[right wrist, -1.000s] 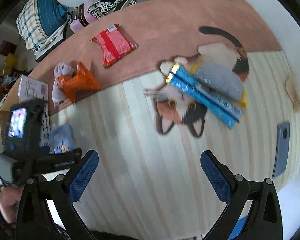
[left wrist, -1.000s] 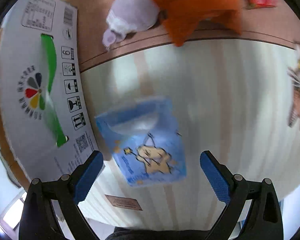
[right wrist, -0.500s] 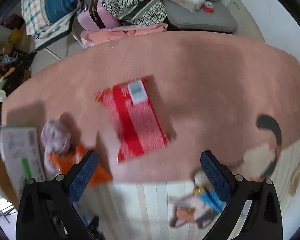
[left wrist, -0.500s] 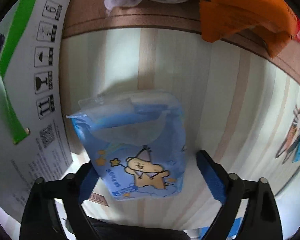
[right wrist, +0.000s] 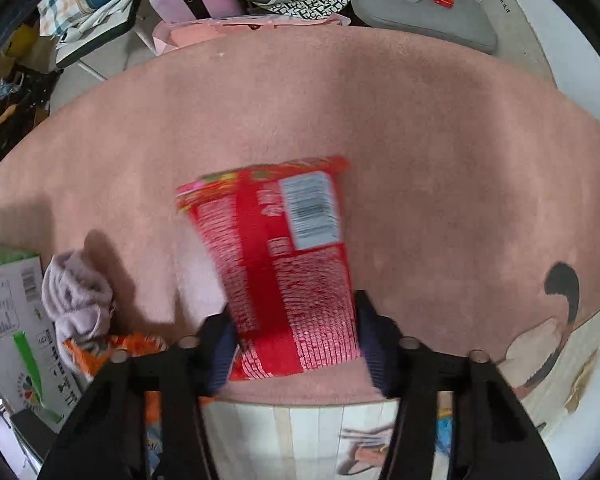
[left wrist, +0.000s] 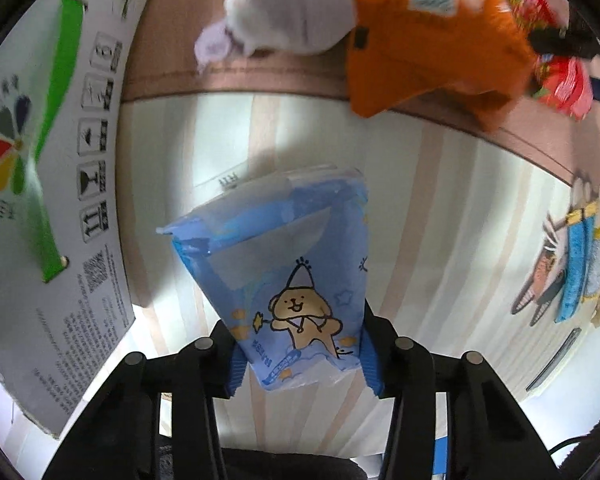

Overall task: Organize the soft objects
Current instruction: 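Carry both packs into the box and release them beside the other items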

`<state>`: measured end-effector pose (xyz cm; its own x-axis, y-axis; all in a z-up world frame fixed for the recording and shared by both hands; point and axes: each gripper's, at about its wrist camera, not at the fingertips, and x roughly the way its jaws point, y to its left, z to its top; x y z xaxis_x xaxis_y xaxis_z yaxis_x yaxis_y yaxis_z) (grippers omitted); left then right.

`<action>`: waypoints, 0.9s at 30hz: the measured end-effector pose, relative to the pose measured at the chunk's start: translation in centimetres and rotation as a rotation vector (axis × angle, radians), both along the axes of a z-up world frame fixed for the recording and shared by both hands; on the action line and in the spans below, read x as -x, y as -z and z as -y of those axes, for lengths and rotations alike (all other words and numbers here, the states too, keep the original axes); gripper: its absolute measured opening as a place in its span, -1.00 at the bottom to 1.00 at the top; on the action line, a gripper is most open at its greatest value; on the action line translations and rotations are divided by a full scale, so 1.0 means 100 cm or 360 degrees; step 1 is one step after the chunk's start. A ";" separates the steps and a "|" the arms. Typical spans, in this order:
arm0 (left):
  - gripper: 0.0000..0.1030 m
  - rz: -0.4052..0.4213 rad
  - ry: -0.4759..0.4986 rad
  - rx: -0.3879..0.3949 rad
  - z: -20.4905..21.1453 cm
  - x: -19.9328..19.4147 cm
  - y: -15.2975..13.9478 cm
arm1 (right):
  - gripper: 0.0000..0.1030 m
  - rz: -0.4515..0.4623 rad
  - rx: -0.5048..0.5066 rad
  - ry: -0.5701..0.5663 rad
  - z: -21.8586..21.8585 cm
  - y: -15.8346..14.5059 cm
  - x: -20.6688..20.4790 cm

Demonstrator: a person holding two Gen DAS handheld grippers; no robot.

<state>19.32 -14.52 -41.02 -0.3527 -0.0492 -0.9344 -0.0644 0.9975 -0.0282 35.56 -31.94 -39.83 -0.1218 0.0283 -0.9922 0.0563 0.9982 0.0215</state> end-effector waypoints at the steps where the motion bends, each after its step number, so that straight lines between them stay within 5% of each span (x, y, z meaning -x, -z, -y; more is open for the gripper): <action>1: -0.18 0.0023 0.0019 -0.0004 0.000 -0.001 -0.005 | -0.04 0.0010 -0.0001 -0.0001 0.001 -0.003 0.004; 6: -0.18 0.0123 0.0106 0.0036 0.004 0.009 -0.032 | -0.04 0.0090 -0.0084 0.0072 0.017 -0.034 0.049; 15: -0.19 0.0429 0.0251 0.0201 -0.005 0.020 -0.130 | -0.04 0.0292 -0.0229 0.0182 -0.004 -0.119 0.125; 21: -0.18 0.0607 0.0304 0.0167 -0.079 -0.005 -0.192 | -0.04 0.0402 -0.0377 0.0172 -0.078 -0.185 0.163; 27: -0.18 0.0697 0.0322 -0.0026 -0.194 -0.023 -0.214 | -0.04 0.0379 -0.0529 0.0130 -0.198 -0.184 0.169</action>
